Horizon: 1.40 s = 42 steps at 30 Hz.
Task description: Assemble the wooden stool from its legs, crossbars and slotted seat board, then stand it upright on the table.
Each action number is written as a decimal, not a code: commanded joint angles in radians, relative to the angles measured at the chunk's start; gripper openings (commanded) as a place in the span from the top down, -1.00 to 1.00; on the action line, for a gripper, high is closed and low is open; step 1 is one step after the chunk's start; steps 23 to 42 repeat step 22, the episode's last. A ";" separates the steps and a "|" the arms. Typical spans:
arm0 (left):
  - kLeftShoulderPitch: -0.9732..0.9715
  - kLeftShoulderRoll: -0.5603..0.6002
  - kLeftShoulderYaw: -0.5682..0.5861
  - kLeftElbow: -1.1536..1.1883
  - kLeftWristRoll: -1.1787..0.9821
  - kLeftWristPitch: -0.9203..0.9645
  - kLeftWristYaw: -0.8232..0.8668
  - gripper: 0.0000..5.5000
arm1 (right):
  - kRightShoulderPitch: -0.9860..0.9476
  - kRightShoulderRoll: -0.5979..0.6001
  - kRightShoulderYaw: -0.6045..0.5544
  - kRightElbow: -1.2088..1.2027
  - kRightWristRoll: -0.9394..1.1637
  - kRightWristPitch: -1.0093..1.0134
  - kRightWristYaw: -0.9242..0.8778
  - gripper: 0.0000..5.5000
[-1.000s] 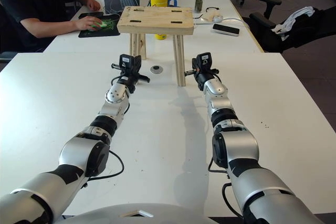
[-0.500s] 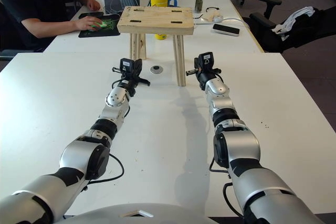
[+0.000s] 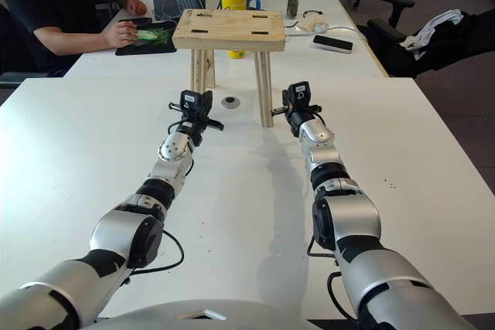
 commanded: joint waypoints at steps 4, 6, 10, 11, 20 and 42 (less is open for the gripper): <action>-0.004 -0.007 -0.018 -0.011 0.018 -0.005 0.013 1.00 | -0.016 0.000 -0.005 0.015 -0.004 -0.012 0.007 1.00; 0.001 -0.013 -0.026 -0.003 0.025 -0.006 0.015 1.00 | -0.012 0.001 -0.006 0.016 -0.005 -0.014 0.003 1.00; 0.002 -0.011 -0.027 -0.003 0.027 -0.009 0.018 1.00 | -0.017 0.004 -0.007 0.017 -0.005 -0.017 -0.005 1.00; -0.001 -0.008 -0.025 -0.002 0.027 -0.009 0.018 1.00 | -0.018 0.004 -0.006 0.017 -0.005 -0.018 -0.006 1.00; -0.025 0.018 -0.004 0.019 0.017 -0.009 0.028 1.00 | -0.052 0.003 -0.004 0.023 -0.007 -0.021 -0.009 1.00; -0.019 0.021 0.005 0.022 0.011 -0.010 0.036 1.00 | -0.060 0.003 -0.005 0.026 -0.005 -0.019 -0.005 1.00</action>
